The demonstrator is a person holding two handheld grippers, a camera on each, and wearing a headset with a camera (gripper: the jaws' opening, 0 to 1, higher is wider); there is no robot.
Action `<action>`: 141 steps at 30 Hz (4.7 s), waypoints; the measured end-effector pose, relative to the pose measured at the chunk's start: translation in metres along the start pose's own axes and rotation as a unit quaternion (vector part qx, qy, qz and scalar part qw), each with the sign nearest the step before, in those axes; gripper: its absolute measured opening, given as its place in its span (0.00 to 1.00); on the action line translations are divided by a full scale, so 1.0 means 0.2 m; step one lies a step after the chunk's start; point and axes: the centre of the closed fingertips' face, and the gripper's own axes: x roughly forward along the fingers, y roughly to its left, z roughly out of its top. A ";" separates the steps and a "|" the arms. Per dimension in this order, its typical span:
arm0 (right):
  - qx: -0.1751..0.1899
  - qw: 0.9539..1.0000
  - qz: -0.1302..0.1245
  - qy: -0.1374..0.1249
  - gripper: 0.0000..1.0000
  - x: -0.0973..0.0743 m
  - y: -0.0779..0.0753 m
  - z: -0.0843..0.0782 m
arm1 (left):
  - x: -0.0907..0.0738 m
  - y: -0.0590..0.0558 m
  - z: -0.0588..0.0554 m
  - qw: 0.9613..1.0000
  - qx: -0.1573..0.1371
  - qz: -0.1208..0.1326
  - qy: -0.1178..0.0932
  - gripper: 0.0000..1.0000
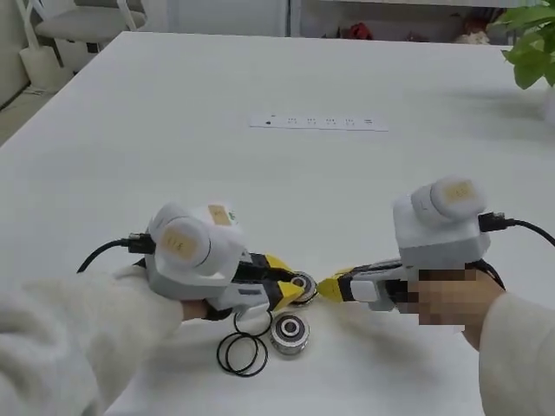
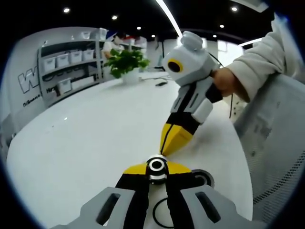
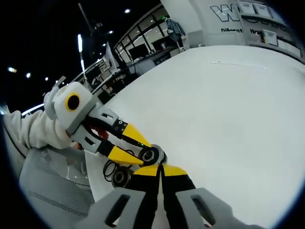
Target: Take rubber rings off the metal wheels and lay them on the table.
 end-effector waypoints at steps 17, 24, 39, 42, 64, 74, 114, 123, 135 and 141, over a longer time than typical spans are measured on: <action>0.050 0.999 0.009 -0.010 0.00 0.00 0.04 0.01 | 0.00 0.00 0.00 1.000 -0.004 0.003 -0.002 0.13; 0.052 0.999 0.010 -0.011 0.00 0.00 0.05 0.01 | 0.00 0.00 0.00 1.000 -0.007 0.004 -0.003 0.13; 0.052 0.999 0.010 -0.012 0.00 -0.01 0.07 0.03 | 0.00 0.01 0.00 1.000 -0.009 0.008 -0.005 0.13; 0.053 0.998 0.011 -0.013 0.00 -0.01 0.08 0.03 | 0.00 0.01 0.00 1.000 -0.011 0.009 -0.006 0.13; 0.048 0.999 0.015 -0.014 0.00 -0.01 0.09 0.04 | 0.00 0.00 0.00 1.000 -0.010 0.010 -0.007 0.13; 0.044 0.999 0.017 -0.014 0.00 0.00 0.10 0.05 | 0.00 0.00 0.00 1.000 -0.010 0.010 -0.009 0.13; 0.050 0.998 0.029 -0.036 0.00 -0.01 0.09 0.09 | 0.00 0.00 0.01 0.999 -0.022 0.015 -0.018 0.14; 0.057 0.998 0.023 -0.020 0.00 0.00 0.09 0.04 | 0.00 0.00 0.01 0.999 -0.030 0.019 -0.019 0.14; 0.057 0.998 0.024 -0.028 0.00 -0.02 0.10 0.07 | -0.01 0.00 0.01 1.000 -0.017 0.015 0.003 0.15; 0.056 0.998 0.028 -0.030 0.00 -0.02 0.11 0.07 | -0.04 0.00 0.06 1.000 -0.022 0.015 -0.003 0.21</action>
